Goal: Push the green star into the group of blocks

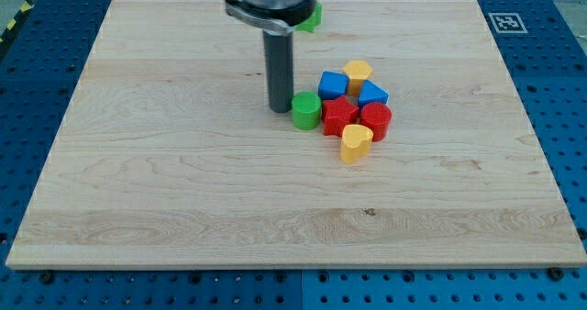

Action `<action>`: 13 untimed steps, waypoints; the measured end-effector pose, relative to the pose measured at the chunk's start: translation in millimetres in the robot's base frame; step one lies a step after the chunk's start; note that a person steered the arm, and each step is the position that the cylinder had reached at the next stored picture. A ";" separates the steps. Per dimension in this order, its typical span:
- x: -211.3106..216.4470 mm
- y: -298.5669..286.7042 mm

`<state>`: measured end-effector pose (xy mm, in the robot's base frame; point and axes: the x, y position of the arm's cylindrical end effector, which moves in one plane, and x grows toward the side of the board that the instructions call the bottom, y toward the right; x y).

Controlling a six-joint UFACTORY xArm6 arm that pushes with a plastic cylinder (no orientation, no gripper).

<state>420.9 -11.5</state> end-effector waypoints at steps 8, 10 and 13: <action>-203.2 63.8; -198.4 88.8; -131.3 55.1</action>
<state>289.6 43.6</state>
